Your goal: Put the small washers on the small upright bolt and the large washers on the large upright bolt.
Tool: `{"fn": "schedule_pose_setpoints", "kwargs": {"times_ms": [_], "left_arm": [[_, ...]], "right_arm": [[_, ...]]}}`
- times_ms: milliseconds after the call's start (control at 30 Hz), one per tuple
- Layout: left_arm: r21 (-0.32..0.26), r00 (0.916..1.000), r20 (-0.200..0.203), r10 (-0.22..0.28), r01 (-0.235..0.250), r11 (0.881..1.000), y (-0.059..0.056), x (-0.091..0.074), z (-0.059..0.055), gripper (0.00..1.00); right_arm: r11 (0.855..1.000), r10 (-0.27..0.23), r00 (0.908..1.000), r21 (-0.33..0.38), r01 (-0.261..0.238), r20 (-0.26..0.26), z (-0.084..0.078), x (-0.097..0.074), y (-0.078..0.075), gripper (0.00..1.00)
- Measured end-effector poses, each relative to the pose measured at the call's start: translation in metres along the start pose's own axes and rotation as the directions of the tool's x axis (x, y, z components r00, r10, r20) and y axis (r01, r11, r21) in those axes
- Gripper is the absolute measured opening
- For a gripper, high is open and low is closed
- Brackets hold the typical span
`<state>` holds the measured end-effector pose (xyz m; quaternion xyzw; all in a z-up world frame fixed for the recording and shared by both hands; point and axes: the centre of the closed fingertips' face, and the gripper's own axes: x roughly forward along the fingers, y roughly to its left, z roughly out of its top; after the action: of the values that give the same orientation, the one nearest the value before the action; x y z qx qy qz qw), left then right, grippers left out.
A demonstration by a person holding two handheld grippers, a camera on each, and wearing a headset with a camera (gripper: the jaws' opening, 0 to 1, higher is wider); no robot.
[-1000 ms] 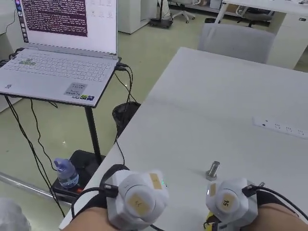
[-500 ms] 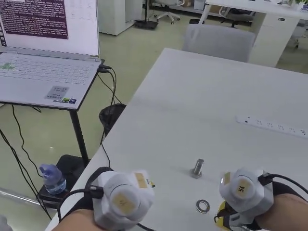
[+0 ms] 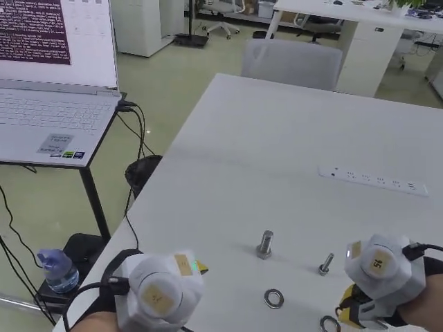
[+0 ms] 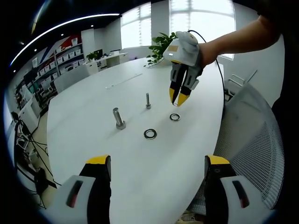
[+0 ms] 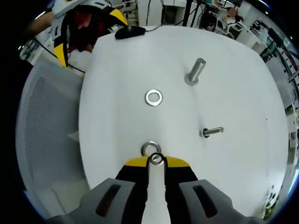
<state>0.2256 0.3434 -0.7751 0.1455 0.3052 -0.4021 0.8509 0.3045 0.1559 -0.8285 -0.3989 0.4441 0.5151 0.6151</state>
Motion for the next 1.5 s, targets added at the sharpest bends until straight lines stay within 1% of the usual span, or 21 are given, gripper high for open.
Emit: {"fn": "schedule_pose_setpoints", "kwargs": {"times_ms": [100,300,567,667,800,900,1067,1133,1367,1433,1500], "left_arm": [[-0.007,1.0000,-0.003,0.003,-0.003,1.000,0.001,0.000,-0.001,0.85],[-0.009,1.0000,-0.008,0.003,-0.003,1.000,0.000,0.000,-0.002,0.86],[-0.019,0.9999,-0.004,0.010,-0.010,1.000,0.002,-0.001,-0.001,0.88],[-0.024,0.9999,-0.003,0.011,-0.012,1.000,0.003,-0.001,-0.002,0.89],[-0.030,0.9999,0.000,0.014,-0.014,0.999,0.004,-0.002,-0.003,0.89],[-0.031,0.9999,-0.006,0.013,-0.013,0.999,0.004,-0.001,-0.005,0.89],[-0.040,0.9999,-0.001,0.014,-0.014,0.999,0.005,-0.002,-0.006,0.89],[-0.045,0.9999,0.003,0.016,-0.016,0.999,0.006,-0.002,-0.006,0.89],[-0.038,0.9997,-0.006,0.023,-0.023,0.999,0.007,-0.003,-0.008,0.88],[-0.038,0.9997,-0.007,0.024,-0.024,0.999,0.007,-0.003,-0.008,0.88],[-0.039,0.9997,-0.006,0.023,-0.023,0.999,0.007,-0.004,-0.008,0.88]], "right_arm": [[1.000,-0.014,0.9999,0.026,0.014,0.005,-0.005,-0.005,-0.011,0.12],[0.999,-0.026,0.9996,0.038,0.026,0.013,-0.002,-0.009,-0.023,0.12],[0.999,-0.044,0.9988,0.031,0.044,0.021,0.012,-0.016,-0.045,0.12],[0.998,-0.045,0.9988,0.033,0.044,0.021,0.015,-0.014,-0.052,0.12],[0.998,-0.059,0.9978,0.039,0.058,0.028,0.023,-0.015,-0.063,0.12],[0.997,-0.068,0.9971,0.043,0.066,0.035,0.029,-0.015,-0.071,0.12],[0.996,-0.083,0.9956,0.042,0.081,0.044,0.038,-0.016,-0.081,0.12],[0.996,-0.082,0.9955,0.045,0.080,0.046,0.041,-0.016,-0.081,0.12],[0.996,-0.080,0.9960,0.035,0.079,0.040,0.048,-0.012,-0.080,0.12],[0.996,-0.080,0.9963,0.029,0.079,0.033,0.049,-0.010,-0.079,0.12],[0.997,-0.078,0.9965,0.029,0.077,0.030,0.047,-0.009,-0.082,0.12]]}}
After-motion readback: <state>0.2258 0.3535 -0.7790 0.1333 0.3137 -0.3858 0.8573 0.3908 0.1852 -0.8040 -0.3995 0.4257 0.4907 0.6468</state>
